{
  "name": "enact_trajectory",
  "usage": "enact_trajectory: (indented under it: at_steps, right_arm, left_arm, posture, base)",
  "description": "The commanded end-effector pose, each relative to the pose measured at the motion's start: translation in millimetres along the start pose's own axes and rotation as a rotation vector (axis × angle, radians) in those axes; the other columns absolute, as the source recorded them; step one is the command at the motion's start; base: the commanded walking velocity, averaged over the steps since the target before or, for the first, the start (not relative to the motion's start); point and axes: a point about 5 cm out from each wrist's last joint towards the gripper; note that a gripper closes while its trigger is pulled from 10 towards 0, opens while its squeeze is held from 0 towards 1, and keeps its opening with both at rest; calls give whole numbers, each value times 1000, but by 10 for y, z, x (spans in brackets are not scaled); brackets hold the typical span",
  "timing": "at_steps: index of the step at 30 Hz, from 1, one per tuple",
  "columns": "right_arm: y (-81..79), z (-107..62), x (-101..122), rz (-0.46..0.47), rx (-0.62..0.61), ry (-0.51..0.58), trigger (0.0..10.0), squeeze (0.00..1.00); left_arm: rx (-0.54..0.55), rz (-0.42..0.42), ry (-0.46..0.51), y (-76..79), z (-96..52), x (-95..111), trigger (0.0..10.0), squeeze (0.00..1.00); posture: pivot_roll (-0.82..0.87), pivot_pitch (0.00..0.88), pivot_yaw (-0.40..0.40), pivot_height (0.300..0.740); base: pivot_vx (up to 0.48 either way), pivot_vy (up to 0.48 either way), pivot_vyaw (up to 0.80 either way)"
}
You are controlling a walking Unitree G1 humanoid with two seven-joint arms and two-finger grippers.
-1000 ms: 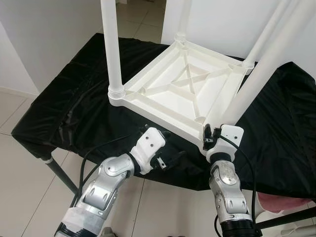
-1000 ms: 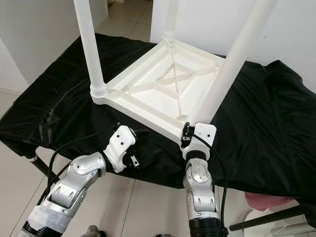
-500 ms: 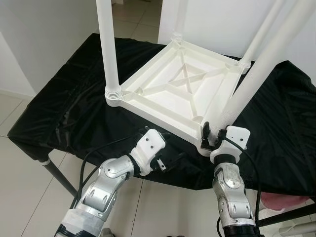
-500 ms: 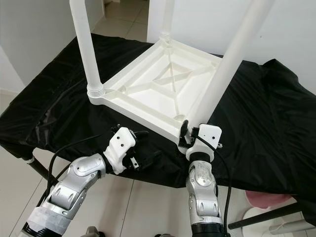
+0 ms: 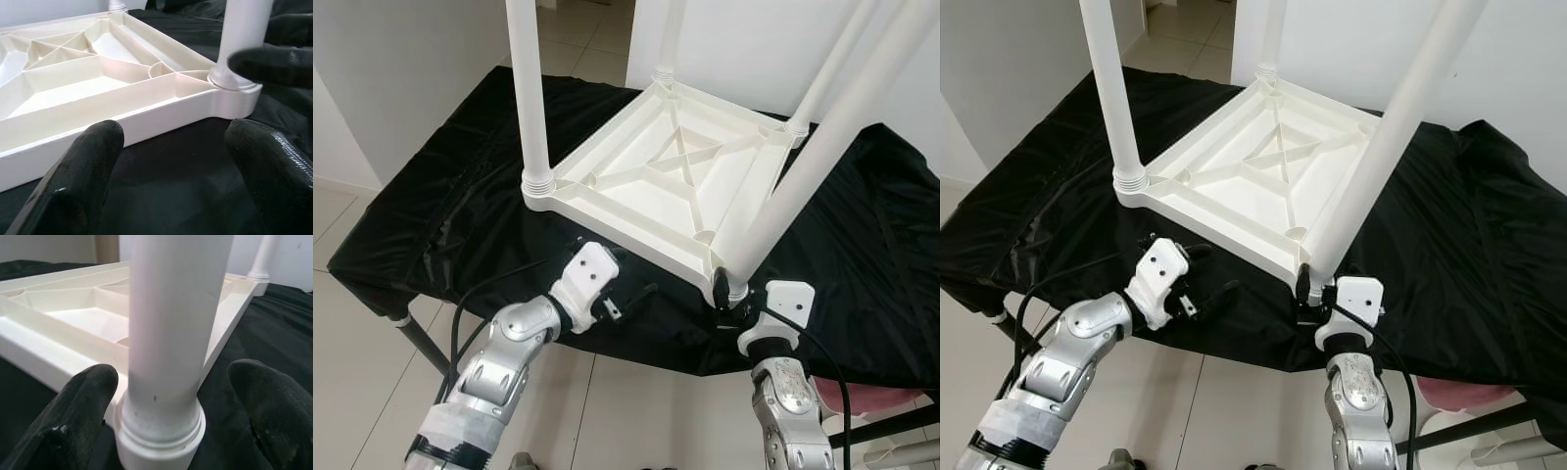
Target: Building children table
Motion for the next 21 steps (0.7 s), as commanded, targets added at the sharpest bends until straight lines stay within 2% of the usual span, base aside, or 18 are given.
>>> enact_trajectory:
  at_steps: [1, 8, 10, 12, 13, 15, 16, 21]
  right_arm:
    - [40, -25, -22, 4, 10, -9, 10000, 0]
    - [125, 86, -4, -32, 64, -8, 10000, 0]
    - [186, 183, 12, -43, 116, -17, 10000, 0]
    - [194, 256, 8, -6, 200, -49, 10000, 0]
    - [194, 256, 8, -6, 200, -49, 10000, 0]
    - [228, 339, 17, 73, 240, -80, 10000, 0]
    - [212, 364, 19, 46, 316, -96, 10000, 0]
    - [216, 400, 3, 5, 404, -124, 10000, 0]
  left_arm:
    - [12, -3, -12, -5, -2, -32, 10000, 0]
    - [-60, -25, 5, 123, 14, -14, 10000, 0]
    - [-111, -54, 36, 231, 36, 35, 10000, 0]
    - [-138, -69, 62, 305, 64, 84, 10000, 0]
    - [-138, -69, 62, 305, 64, 84, 10000, 0]
    - [-153, -69, 66, 364, 92, 97, 10000, 0]
    - [-156, -75, 72, 392, 107, 108, 10000, 0]
    - [-160, -84, 81, 432, 130, 127, 10000, 0]
  posture:
    - [23, 70, -99, 740]
    - [25, 61, -88, 740]
    - [29, 55, -89, 740]
    - [34, 53, -90, 740]
    - [34, 53, -90, 740]
    - [40, 48, -91, 740]
    - [40, 48, -91, 740]
    - [45, 43, -90, 740]
  base:
    - [0, 0, 0]
    - [0, 0, 0]
    - [0, 0, 0]
    - [0, 0, 0]
    - [0, 0, 0]
    - [0, 0, 0]
    - [0, 0, 0]
    - [0, 0, 0]
Point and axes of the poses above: a point about 5 cm out from each wrist's last joint towards the gripper, its own z axis pointing out of the wrist towards the gripper, its own x axis along the axis of the wrist's last joint, y = z × x, and after that the axes turned 12 degrees about z, right-handed
